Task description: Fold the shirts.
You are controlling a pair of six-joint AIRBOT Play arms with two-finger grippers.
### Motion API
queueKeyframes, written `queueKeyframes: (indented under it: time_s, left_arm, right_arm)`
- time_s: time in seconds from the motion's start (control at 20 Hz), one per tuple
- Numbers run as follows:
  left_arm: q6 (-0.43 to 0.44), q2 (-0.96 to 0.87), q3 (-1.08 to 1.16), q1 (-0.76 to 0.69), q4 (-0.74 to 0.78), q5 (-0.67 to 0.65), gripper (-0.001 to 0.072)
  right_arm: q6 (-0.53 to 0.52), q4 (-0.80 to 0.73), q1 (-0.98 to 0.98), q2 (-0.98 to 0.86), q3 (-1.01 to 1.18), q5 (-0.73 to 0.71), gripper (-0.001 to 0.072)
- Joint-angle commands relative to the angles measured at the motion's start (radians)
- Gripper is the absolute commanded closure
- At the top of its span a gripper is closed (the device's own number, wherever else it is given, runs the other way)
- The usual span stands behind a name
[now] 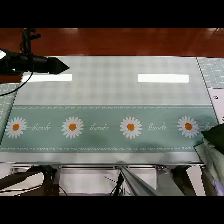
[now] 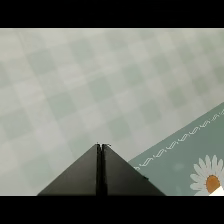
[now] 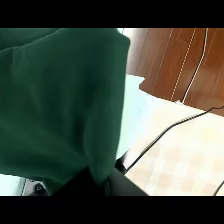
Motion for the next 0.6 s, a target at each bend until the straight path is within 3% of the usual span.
queueKeyframes:
  time_s: [0.0, 0.05, 0.2, 0.45, 0.5, 0.55]
  left_arm:
    - [0.003, -0.004, 0.001, 0.000, 0.000, 0.009, 0.0682]
    - [0.003, -0.004, 0.001, 0.000, 0.000, 0.009, 0.0682]
    - [0.002, -0.004, 0.001, 0.000, 0.000, 0.008, 0.0682]
    - [0.001, 0.004, 0.004, 0.000, 0.000, -0.050, 0.0677]
    - [-0.003, 0.008, 0.013, 0.000, 0.000, -0.088, 0.0618]
    - [-0.011, 0.014, 0.025, 0.000, 0.000, -0.129, 0.0504]
  right_arm:
    - [-0.027, -0.005, -0.002, 0.027, 0.000, 0.004, 0.0421]
    - [-0.028, -0.005, -0.002, 0.035, 0.000, 0.004, 0.0348]
    - [-0.034, -0.005, -0.002, 0.051, 0.000, 0.003, 0.0285]
    - [-0.034, 0.052, -0.001, 0.051, 0.000, -0.113, 0.0280]
    - [-0.034, 0.117, -0.001, 0.050, 0.000, -0.166, 0.0281]
    - [-0.037, 0.219, -0.001, 0.043, 0.000, -0.225, 0.0281]
